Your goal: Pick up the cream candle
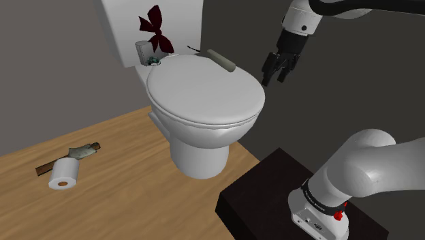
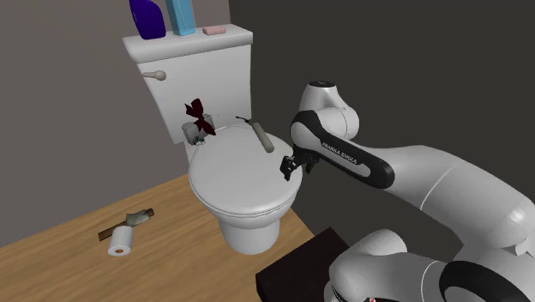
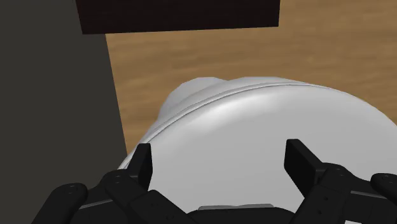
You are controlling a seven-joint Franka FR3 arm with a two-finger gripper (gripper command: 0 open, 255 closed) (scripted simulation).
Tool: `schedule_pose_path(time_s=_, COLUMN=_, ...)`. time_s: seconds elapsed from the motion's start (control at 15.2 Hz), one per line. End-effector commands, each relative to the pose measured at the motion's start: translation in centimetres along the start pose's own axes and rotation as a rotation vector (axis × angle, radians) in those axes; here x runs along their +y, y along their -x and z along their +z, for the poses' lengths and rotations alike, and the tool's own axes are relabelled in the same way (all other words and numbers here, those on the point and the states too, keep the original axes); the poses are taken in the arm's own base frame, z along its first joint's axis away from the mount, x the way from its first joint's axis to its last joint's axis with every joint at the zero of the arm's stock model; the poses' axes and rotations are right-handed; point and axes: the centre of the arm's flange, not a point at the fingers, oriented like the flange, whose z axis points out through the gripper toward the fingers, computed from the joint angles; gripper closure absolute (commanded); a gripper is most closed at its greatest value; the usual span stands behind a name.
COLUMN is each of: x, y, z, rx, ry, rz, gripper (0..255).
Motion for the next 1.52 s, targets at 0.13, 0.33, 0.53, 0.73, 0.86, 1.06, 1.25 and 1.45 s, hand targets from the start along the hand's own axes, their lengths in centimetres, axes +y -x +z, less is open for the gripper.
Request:
schedule_pose_path(time_s=0.13, x=0.2, y=-2.7, z=0.0, rx=-0.006, ry=-0.004, rz=0.012, gripper=0)
schedule_pose_path(time_s=0.33, x=0.5, y=-6.8, z=0.0, rx=-0.014, ry=-0.010, rz=0.030, gripper=0)
schedule_pose_path(time_s=0.53, x=0.9, y=-10.9, z=0.1, rx=-0.023, ry=-0.015, rz=0.049, gripper=0)
schedule_pose_path(time_s=0.73, x=1.4, y=-14.9, z=0.2, rx=-0.031, ry=-0.021, rz=0.067, gripper=0)
schedule_pose_path(time_s=0.86, x=1.8, y=-17.7, z=0.2, rx=-0.037, ry=-0.025, rz=0.079, gripper=0)
schedule_pose_path(time_s=1.06, x=2.4, y=-21.7, z=0.4, rx=-0.045, ry=-0.031, rz=0.098, gripper=0)
schedule_pose_path(time_s=1.25, x=3.0, y=-25.7, z=0.6, rx=-0.054, ry=-0.037, rz=0.116, gripper=0)
schedule_pose_path(time_s=1.45, x=3.8, y=-29.8, z=0.8, rx=-0.062, ry=-0.042, rz=0.134, gripper=0)
